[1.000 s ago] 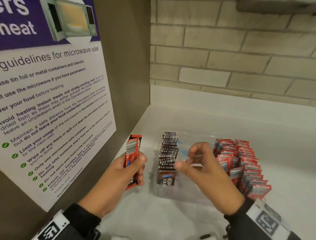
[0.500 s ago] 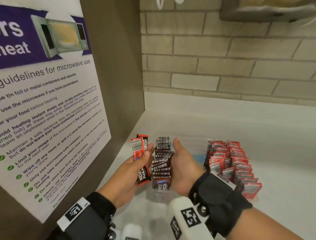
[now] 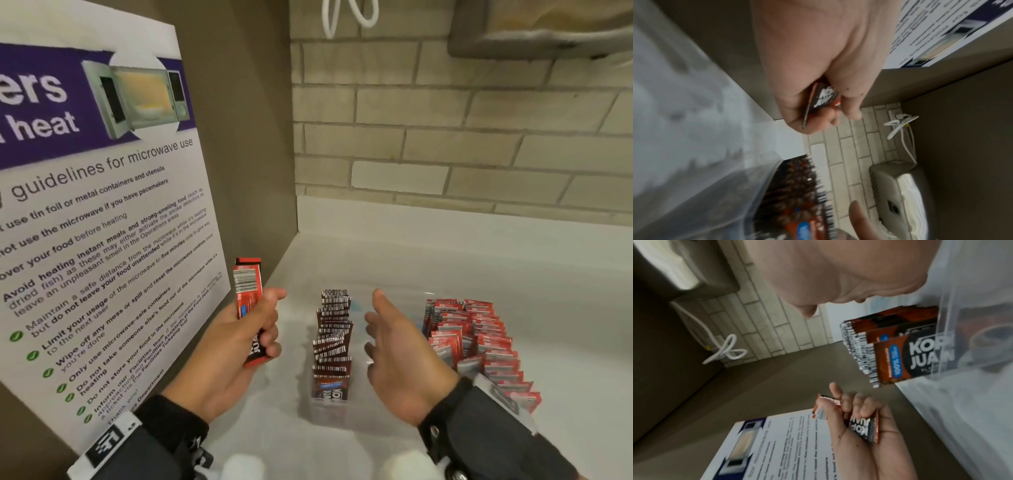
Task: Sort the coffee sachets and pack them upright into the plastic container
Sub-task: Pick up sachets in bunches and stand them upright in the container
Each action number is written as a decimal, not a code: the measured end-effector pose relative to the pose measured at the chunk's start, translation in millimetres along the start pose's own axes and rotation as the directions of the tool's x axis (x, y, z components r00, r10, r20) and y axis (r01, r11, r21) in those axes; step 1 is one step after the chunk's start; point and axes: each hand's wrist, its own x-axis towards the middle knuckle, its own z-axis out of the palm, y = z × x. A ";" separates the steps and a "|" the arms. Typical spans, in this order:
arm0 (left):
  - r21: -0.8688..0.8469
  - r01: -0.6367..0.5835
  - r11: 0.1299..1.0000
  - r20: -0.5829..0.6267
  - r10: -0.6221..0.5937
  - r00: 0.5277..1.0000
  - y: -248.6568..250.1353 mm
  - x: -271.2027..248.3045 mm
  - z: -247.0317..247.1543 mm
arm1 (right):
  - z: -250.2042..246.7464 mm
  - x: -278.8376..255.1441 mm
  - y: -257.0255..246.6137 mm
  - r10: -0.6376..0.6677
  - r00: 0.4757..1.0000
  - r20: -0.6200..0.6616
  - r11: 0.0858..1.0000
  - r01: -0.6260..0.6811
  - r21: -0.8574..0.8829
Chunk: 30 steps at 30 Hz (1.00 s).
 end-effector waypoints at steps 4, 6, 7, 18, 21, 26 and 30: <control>-0.263 0.083 0.961 0.216 -0.025 0.976 20.9 -4.1 5.5 | 0.1 -9.9 -3.0 -0.251 0.968 -0.012 0.944 0.242 -0.223; -0.309 0.073 0.948 0.277 0.017 0.961 27.5 -7.6 14.1 | 1.2 -11.1 -6.7 -0.420 0.907 0.037 0.839 0.403 -0.365; -0.288 0.041 0.957 0.272 0.041 0.961 29.2 -8.7 19.4 | 2.5 -11.5 -9.0 -0.506 0.860 0.066 0.758 0.481 -0.441; 0.051 -0.241 0.969 0.222 0.225 0.949 49.1 1.9 78.2 | 18.1 6.0 -22.9 -0.741 0.632 0.227 0.629 0.772 -0.091; 0.097 -0.250 0.963 0.267 0.217 0.939 48.1 4.0 87.9 | 15.7 4.8 -20.8 -0.816 0.545 0.192 0.534 0.839 -0.110; 0.028 -0.120 0.992 0.323 0.104 0.941 44.4 6.1 103.6 | -0.8 9.6 -24.1 -0.956 0.116 0.270 -0.071 0.799 -0.597; -0.098 -0.017 0.995 0.371 0.053 0.927 51.6 8.5 108.1 | -7.8 17.0 -26.5 -0.937 0.034 0.347 -0.242 0.652 -0.718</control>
